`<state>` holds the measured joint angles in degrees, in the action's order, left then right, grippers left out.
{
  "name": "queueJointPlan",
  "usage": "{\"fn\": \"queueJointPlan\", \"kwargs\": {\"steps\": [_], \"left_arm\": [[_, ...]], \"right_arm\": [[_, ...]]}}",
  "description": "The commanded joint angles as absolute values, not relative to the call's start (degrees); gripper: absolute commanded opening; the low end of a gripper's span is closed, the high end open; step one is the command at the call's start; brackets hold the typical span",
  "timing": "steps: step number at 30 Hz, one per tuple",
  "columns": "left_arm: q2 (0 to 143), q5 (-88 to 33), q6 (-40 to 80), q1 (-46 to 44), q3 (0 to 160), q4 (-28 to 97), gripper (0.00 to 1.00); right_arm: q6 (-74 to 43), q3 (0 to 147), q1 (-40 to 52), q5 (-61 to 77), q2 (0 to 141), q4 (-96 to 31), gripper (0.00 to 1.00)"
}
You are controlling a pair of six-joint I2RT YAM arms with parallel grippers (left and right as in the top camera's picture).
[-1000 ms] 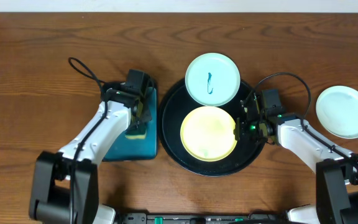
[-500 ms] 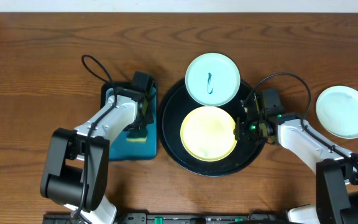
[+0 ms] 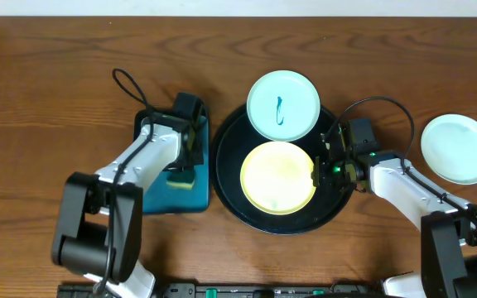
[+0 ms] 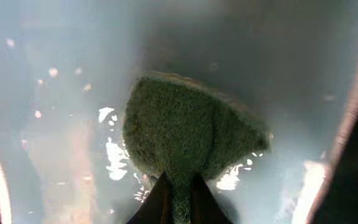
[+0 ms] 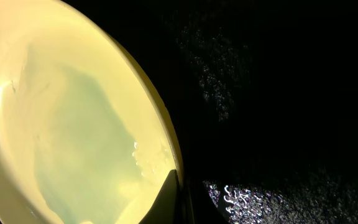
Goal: Clean dirty plates on tray and stack at the side
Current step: 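Lower the sponge onto the teal tray with the left gripper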
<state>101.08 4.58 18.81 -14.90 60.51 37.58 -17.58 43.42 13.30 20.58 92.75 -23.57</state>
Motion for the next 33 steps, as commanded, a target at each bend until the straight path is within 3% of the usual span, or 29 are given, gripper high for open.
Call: {"fn": "queueJointPlan", "kwargs": {"steps": [1,12,33], "left_arm": [[94.6,3.0,14.6,-14.3,61.5,36.8,0.07],[92.6,4.1,15.9,-10.0,58.7,33.1,0.07],[93.3,3.5,21.3,-9.9,38.2,9.7,0.07]], "right_arm": [[-18.2,43.2,13.7,21.0,92.6,-23.6,0.01],[-18.2,43.2,13.7,21.0,92.6,-23.6,0.01],[-18.2,43.2,13.7,21.0,92.6,-23.6,0.01]]}}
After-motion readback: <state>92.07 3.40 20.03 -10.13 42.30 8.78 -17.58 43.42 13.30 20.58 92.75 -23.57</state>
